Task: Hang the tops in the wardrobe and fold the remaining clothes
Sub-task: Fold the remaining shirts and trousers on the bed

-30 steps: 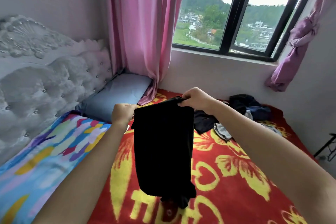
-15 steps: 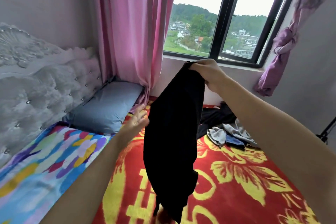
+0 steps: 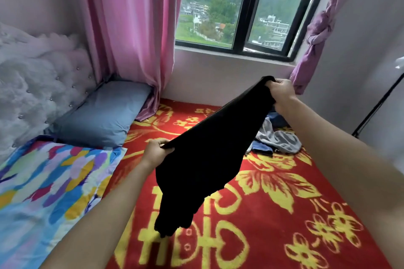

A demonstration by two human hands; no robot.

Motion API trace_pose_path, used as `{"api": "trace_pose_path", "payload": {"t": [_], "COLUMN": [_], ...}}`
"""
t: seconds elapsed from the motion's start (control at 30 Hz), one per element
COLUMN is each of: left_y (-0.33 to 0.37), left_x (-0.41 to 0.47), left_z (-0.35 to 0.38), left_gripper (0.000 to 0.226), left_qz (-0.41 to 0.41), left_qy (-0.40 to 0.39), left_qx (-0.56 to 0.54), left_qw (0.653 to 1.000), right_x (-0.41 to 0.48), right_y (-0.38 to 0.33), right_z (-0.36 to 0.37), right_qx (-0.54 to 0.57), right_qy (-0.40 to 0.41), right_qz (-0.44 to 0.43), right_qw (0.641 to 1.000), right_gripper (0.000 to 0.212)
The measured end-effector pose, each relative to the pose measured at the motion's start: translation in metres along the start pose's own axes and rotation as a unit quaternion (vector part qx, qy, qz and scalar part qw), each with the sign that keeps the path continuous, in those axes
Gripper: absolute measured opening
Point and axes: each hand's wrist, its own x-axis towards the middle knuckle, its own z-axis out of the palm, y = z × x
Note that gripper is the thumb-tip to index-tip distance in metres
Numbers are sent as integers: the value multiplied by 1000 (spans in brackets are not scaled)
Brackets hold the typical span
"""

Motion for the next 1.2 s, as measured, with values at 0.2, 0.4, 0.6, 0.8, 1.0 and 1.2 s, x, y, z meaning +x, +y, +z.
{"api": "trace_pose_path", "payload": {"t": [0.2,0.4,0.6,0.8,1.0,1.2], "left_y": [30,-26,-112,-158,-179,-197], "left_x": [17,-37,-107,-153,-136,-93], "left_z": [-17,14,99,130,125,115], "left_gripper": [14,27,18,26,26,24], "left_qz": [28,-56,-135,-248,-263,-258], "left_qy": [64,-64,-291,-397,-317,-255], "left_qx": [14,14,132,175,212,234], "left_qw": [997,996,938,866,886,902], "right_x": [7,-14,-78,-140,-153,-151], "right_y": [50,158,286,349,338,346], "right_z": [-7,-14,-46,-62,-26,13], "right_qx": [22,-63,-255,-366,-396,-427], "right_qy": [61,79,64,-120,-211,-249], "right_qz": [45,141,310,414,350,312], "right_qw": [997,985,914,825,822,811], "right_gripper": [36,31,26,8,33,29]}}
